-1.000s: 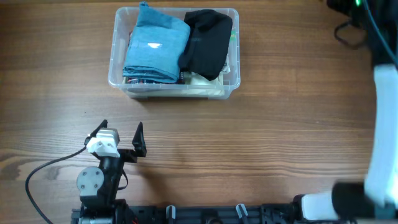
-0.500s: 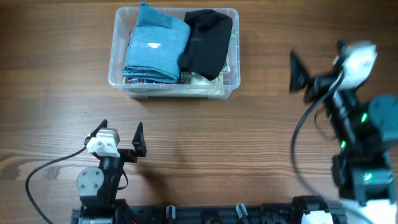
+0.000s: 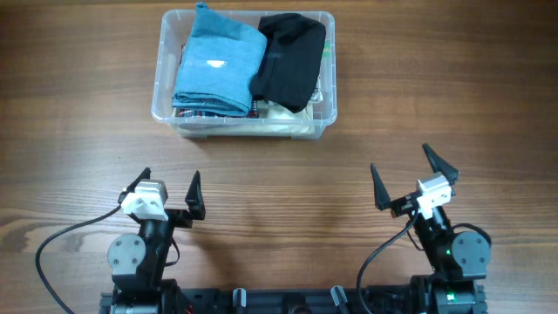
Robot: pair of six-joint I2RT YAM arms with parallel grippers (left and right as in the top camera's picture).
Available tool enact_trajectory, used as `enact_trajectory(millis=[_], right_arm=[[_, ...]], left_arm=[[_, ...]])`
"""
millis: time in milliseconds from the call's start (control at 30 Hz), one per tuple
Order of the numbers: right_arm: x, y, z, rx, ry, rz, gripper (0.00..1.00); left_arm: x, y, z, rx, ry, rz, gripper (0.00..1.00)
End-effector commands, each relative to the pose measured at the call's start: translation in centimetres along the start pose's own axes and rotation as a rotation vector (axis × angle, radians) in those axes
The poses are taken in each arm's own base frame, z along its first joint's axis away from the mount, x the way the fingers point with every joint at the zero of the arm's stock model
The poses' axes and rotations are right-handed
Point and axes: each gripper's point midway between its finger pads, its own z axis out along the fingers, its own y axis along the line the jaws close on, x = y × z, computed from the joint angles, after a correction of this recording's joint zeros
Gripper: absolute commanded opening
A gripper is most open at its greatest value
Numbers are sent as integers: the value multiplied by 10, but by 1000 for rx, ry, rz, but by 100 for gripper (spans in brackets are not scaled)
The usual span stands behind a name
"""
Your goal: Pack container
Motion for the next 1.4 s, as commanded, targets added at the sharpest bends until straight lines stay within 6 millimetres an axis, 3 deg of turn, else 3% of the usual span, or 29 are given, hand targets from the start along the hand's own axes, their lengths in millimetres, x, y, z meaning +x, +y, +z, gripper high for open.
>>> enact_trajectory(millis=[0, 200, 1367], right_arm=[[11, 4, -3, -13, 9, -3, 100], [24, 8, -8, -23, 60, -12, 100], [22, 7, -9, -17, 51, -14, 100]], left_arm=[[0, 1, 0, 0, -4, -10, 100], [0, 1, 0, 0, -4, -11, 100], [0, 1, 0, 0, -4, -10, 100]])
